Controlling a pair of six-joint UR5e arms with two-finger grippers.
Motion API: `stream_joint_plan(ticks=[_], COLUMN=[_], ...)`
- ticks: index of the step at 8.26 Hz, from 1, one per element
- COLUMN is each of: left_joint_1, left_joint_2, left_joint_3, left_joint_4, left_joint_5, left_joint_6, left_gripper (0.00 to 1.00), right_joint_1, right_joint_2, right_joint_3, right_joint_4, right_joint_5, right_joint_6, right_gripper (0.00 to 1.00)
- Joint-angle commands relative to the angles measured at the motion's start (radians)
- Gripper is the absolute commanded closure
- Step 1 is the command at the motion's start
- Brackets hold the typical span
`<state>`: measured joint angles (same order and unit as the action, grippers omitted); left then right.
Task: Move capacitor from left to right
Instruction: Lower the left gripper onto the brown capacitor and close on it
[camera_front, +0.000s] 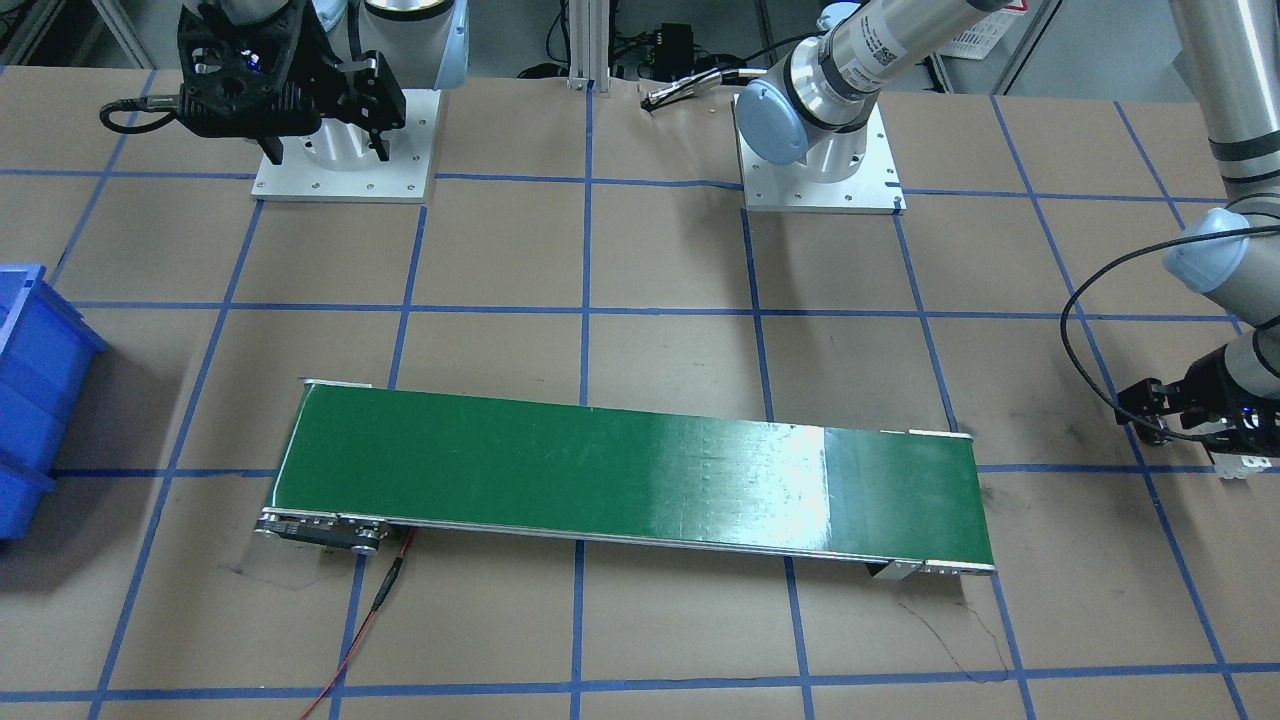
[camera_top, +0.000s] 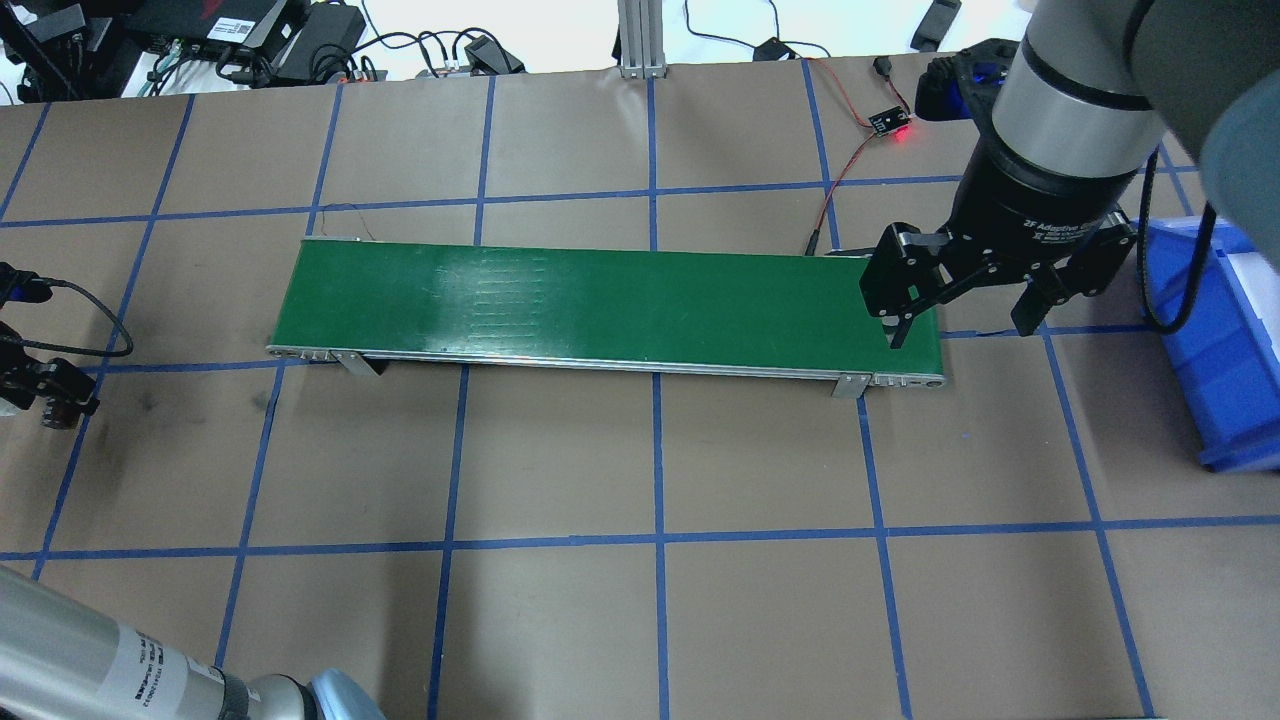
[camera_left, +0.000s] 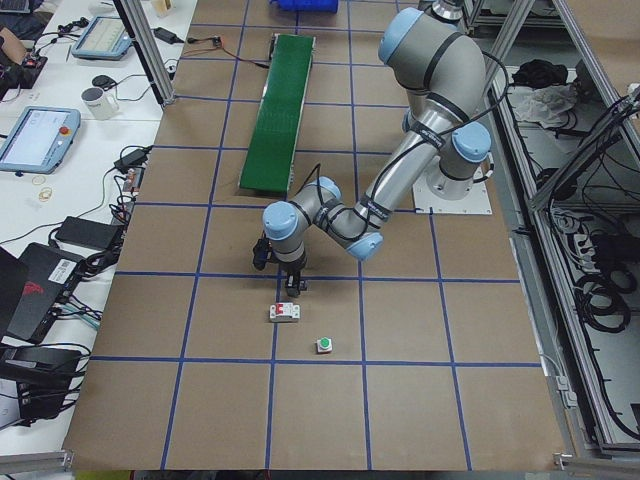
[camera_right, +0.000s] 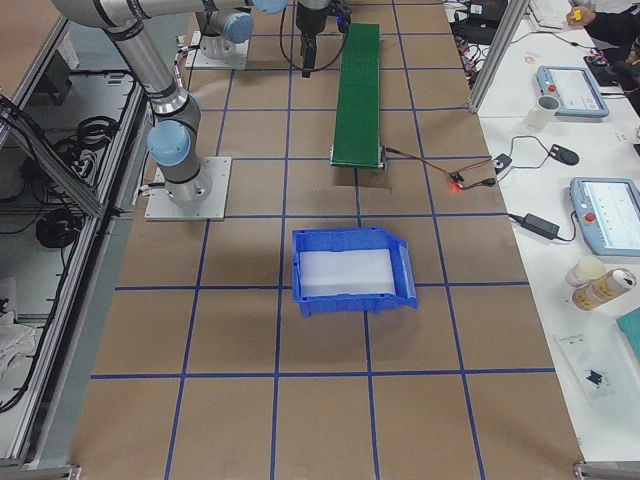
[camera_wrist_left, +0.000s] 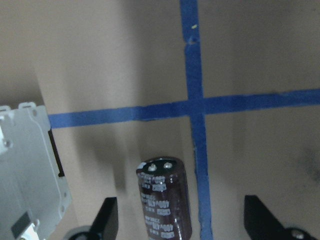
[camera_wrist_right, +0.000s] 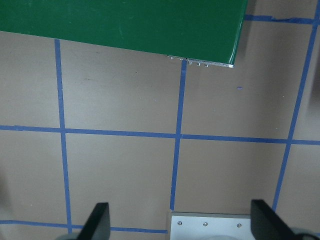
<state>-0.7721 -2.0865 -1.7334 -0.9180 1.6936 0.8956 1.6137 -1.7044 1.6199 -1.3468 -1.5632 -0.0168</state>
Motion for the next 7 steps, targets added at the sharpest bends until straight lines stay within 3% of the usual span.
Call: stream_joint_plan(ticks=[1,2,3,4,6,7], left_joint_1=[0.001,-0.001,0.001,0.001,0.001,0.001], left_joint_2=[-0.001,-0.001,-0.003,-0.001,-0.001,0.0], left_joint_3=[0.0,0.0,0.0,0.0,0.005,0.008], left_joint_4=[-0.001,-0.002,-0.001,-0.001,-0.004,-0.012], left_joint_5=[-0.002,-0.002,-0.002,-0.002,0.001,0.004], left_joint_6=[0.019,0.029,0.029,0.032,0.04,0.043], left_gripper=[0.28,0.41,0.42,0.54,0.93,1.0], right_joint_1=[0.0,0.0,0.0,0.0,0.0,0.0], right_joint_2=[0.0,0.003,0.003,0.003,0.002,0.002], right_joint_3=[0.0,0.0,0.0,0.0,0.0,0.0], right_joint_4=[0.0,0.0,0.0,0.0,0.0,0.0], right_joint_5=[-0.002,-0.002,-0.002,-0.002,-0.002,-0.002], right_joint_6=[0.0,0.0,0.0,0.0,-0.002,-0.002], right_gripper=[0.0,0.0,0.0,0.0,0.0,0.0])
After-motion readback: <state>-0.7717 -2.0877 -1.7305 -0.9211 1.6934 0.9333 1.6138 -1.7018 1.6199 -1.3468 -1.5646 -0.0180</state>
